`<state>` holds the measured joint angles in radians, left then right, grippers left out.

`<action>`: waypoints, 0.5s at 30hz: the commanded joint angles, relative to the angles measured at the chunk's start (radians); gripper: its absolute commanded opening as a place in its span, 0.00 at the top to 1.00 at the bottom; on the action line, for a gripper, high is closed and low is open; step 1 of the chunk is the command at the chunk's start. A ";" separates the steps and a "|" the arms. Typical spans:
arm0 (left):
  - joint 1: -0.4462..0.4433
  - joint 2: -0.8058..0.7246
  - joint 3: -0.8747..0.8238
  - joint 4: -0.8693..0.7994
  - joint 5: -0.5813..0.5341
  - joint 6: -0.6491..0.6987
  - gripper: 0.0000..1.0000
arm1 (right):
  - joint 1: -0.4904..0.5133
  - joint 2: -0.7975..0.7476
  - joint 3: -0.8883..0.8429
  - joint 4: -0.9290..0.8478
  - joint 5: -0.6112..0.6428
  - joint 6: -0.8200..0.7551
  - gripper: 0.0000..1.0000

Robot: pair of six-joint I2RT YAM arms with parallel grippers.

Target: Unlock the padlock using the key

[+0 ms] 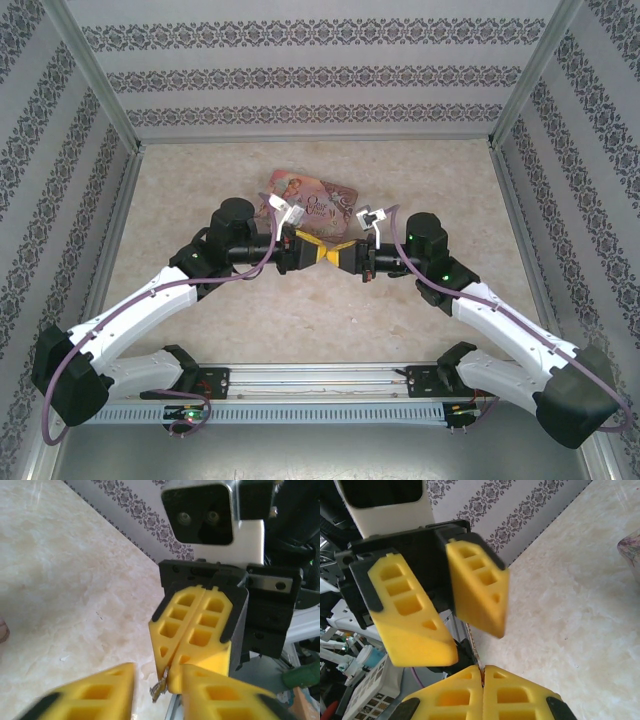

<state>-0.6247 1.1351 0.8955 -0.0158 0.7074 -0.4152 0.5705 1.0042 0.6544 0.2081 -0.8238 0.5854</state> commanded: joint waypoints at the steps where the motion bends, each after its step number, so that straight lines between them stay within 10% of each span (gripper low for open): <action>1: 0.048 -0.049 -0.002 0.034 -0.056 -0.065 0.54 | 0.017 -0.025 0.041 -0.072 0.068 -0.089 1.00; 15: 0.237 -0.237 -0.073 -0.152 -0.392 -0.717 0.32 | 0.286 -0.131 0.078 -0.213 0.854 -0.656 1.00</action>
<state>-0.3904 0.9203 0.8051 -0.0666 0.4229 -0.9436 0.8032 0.8806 0.6949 -0.0090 -0.2096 0.1238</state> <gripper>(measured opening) 0.677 0.049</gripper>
